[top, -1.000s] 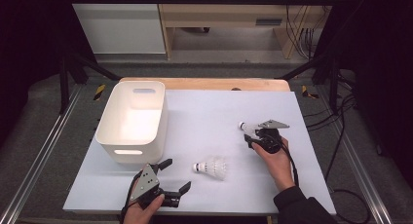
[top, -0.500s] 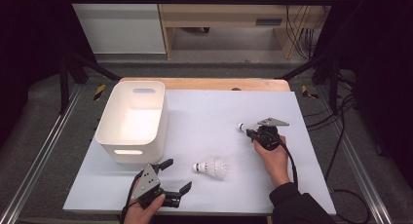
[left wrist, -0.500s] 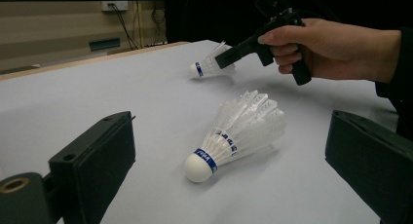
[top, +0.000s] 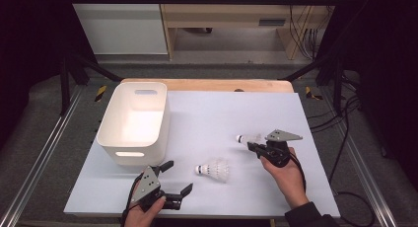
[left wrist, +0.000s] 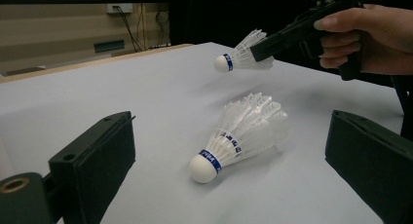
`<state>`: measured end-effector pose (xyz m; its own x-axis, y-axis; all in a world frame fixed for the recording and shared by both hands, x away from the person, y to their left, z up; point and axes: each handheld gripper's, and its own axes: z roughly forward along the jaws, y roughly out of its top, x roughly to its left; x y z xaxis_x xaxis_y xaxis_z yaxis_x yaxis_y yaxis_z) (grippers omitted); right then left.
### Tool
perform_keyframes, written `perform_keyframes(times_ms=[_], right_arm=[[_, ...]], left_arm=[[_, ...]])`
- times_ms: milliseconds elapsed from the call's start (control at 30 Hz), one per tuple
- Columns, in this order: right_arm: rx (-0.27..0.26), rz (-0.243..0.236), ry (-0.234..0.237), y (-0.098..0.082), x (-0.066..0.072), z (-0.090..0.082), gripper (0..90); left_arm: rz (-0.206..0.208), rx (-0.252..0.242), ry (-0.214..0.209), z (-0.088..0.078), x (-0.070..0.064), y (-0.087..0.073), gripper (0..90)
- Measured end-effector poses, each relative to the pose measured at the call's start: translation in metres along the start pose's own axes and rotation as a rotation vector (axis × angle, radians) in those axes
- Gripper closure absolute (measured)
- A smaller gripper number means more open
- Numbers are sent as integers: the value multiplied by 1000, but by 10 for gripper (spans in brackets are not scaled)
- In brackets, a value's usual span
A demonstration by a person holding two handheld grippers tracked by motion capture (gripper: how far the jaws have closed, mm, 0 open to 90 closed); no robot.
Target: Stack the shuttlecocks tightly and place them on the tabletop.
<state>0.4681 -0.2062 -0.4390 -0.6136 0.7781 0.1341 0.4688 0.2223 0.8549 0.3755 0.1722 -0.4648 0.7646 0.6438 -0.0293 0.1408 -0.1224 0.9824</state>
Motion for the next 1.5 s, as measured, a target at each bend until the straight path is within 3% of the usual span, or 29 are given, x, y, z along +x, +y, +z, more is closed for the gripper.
perform_keyframes(times_ms=[200, 267, 367, 767, 1233, 1500], right_arm=[[-85, 4, 11, -22, 2, -14, 900], [-61, 14, 12, -28, 0, -15, 900], [-82, 27, 19, -30, -2, -21, 900], [-82, -9, 37, -36, 9, -24, 900], [-117, 13, 22, -38, 6, -34, 900], [-108, -2, 46, -38, 13, -33, 900]], left_arm=[[-28, -14, 19, -1, 4, -1, 40], [-33, -21, 18, -1, 4, -1, 40], [-24, -17, 14, -2, 4, -1, 39], [-27, -22, 10, -3, 6, 0, 39], [-24, -26, 8, -3, 5, 0, 39], [-24, -25, 6, -3, 5, 0, 39]])
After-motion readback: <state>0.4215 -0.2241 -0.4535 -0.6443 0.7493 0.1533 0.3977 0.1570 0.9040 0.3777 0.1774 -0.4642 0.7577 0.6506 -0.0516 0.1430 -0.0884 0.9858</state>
